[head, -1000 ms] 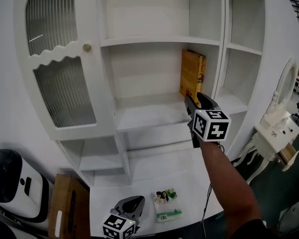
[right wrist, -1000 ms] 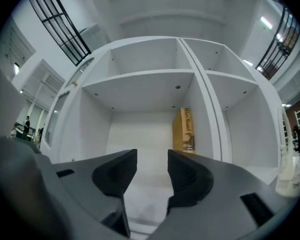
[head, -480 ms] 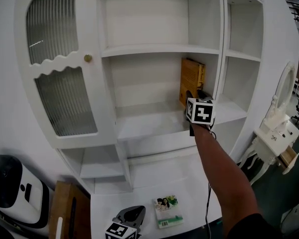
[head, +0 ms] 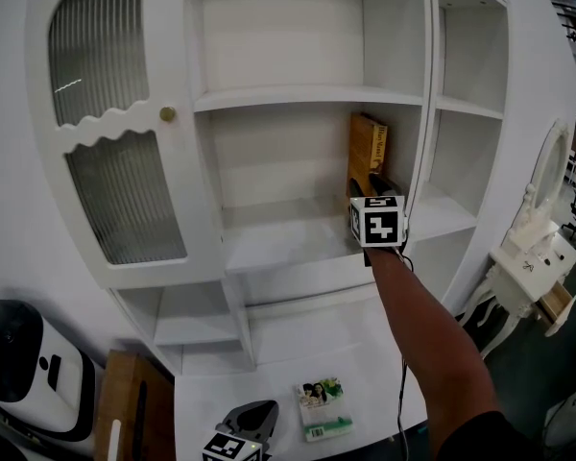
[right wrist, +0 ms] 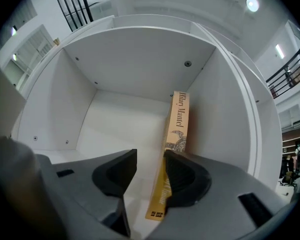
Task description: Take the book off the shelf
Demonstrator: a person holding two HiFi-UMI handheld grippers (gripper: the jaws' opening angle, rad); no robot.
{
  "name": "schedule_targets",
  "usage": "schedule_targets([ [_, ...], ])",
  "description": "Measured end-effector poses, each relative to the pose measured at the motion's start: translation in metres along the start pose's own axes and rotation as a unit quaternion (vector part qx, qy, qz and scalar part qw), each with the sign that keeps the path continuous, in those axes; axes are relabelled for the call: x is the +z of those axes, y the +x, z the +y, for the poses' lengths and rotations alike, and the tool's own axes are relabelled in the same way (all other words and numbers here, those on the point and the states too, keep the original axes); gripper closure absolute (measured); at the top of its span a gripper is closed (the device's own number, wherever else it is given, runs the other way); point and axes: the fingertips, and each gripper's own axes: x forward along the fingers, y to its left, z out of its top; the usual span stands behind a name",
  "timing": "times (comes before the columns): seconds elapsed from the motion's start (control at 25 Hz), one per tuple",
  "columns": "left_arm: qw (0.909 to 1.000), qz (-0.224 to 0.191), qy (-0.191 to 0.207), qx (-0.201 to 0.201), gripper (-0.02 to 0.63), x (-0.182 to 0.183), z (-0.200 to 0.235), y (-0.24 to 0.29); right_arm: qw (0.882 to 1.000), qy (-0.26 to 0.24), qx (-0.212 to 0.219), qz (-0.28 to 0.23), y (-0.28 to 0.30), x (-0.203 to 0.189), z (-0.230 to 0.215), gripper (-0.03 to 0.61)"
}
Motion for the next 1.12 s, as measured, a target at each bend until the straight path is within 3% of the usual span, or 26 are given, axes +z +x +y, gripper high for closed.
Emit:
schedule_targets([
  [0.32,1.0,-0.001,0.0,-0.004,0.603,-0.001,-0.003,0.001,0.999,0.019,0.04,0.003,0.002,0.005,0.015,0.391],
  [0.64,1.0,0.002,-0.004,-0.003,0.603,-0.004,-0.002,-0.002,0.999,0.018,0.043,-0.007,-0.009,0.006,0.016,0.391],
  [0.84,1.0,0.0,-0.002,-0.008,0.603,-0.004,-0.003,-0.002,0.999,0.017,-0.017,-0.03,-0.019,0.015,-0.001,0.391],
  [1.12,1.0,-0.005,-0.002,-0.007,0.603,0.0,0.002,-0.006,0.997,0.046,-0.062,0.002,0.002,0.012,-0.019,0.376],
])
